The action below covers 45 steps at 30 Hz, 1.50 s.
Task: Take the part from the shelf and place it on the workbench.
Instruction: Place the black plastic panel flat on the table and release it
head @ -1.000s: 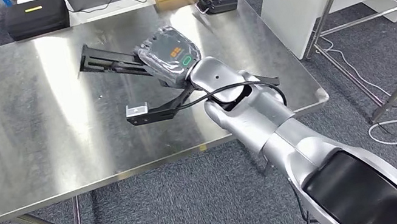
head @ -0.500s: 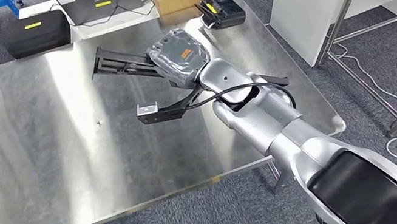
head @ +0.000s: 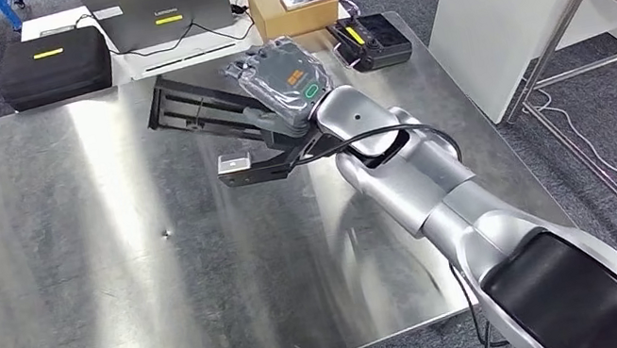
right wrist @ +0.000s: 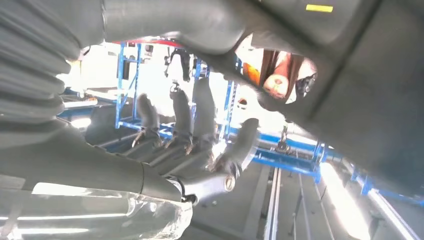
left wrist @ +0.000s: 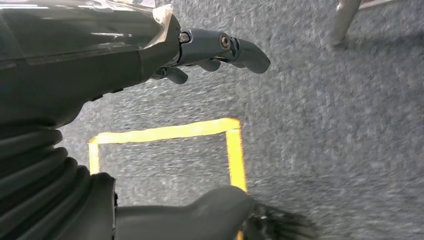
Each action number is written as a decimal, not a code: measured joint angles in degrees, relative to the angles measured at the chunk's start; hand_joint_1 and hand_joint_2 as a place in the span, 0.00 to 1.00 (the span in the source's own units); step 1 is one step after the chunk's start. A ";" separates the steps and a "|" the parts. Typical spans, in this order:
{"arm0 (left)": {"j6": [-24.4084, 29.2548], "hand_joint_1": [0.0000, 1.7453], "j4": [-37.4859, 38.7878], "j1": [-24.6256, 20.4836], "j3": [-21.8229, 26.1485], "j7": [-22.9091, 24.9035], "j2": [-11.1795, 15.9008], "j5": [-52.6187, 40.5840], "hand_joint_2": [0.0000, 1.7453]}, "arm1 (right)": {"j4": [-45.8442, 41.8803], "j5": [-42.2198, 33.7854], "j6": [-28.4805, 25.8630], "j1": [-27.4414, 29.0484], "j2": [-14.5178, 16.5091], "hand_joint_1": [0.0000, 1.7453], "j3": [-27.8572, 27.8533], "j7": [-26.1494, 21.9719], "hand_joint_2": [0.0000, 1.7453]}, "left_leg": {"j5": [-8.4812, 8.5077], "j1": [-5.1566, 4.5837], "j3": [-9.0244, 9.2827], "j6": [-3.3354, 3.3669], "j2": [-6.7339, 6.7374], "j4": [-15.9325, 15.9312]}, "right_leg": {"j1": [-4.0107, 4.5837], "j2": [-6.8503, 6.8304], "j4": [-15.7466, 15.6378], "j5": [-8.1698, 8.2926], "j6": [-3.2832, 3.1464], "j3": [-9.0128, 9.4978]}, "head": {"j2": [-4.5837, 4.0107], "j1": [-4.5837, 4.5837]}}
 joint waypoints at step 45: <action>-0.90 0.00 0.03 -0.05 1.85 6.88 -0.95 -1.75 0.00 | 1.12 -0.32 -0.11 -1.07 -0.21 0.00 0.00 0.69 0.00 | -2.53 -0.96 2.61 -0.91 -1.15 0.24 | 0.38 0.11 -14.13 13.35 -0.84 0.36 | 0.00 -0.06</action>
